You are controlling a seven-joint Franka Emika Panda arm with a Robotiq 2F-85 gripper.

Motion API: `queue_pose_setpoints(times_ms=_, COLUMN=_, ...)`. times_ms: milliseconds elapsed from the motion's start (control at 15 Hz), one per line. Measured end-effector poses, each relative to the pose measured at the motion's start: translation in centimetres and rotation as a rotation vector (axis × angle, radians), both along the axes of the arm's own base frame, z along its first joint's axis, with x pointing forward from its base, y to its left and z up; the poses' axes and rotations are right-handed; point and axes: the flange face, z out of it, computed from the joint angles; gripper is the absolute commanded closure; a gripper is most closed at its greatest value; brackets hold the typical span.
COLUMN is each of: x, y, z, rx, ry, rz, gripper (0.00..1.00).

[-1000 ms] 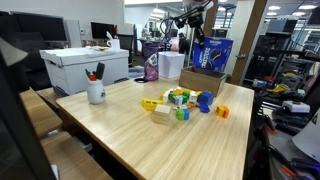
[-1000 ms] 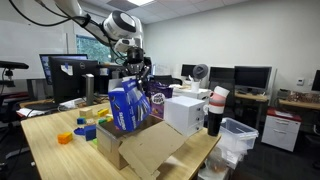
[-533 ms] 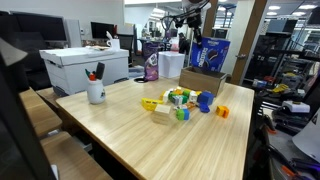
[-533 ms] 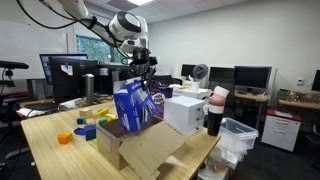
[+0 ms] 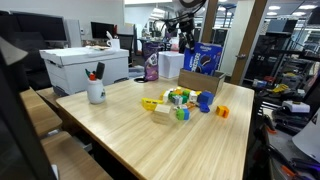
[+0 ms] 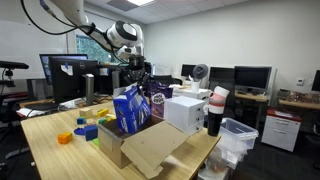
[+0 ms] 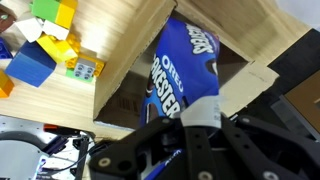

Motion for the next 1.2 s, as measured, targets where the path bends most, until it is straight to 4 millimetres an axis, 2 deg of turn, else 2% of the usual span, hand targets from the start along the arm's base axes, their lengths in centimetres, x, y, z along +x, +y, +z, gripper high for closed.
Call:
queue_pose_setpoints(times_ms=133, x=0.0, y=0.0, z=-0.2, rx=0.001, ry=0.004, rz=0.0, gripper=0.94)
queue_pose_setpoints(times_ms=200, x=0.0, y=0.0, z=-0.3, rx=0.001, ry=0.005, rz=0.0, gripper=0.84)
queue_pose_setpoints(times_ms=267, x=-0.1, y=0.0, z=-0.4, rx=0.001, ry=0.007, rz=0.0, gripper=0.69)
queue_pose_setpoints(times_ms=600, x=-0.1, y=0.4, z=-0.7, rx=0.007, ry=0.013, rz=0.005, gripper=0.44)
queue_pose_setpoints(times_ms=1000, x=0.2, y=2.1, z=-1.3, rx=0.043, ry=0.018, rz=0.039, gripper=0.08)
queue_pose_setpoints(times_ms=1200, x=0.2, y=2.6, z=-1.3, rx=0.05, ry=0.019, rz=0.049, gripper=0.0)
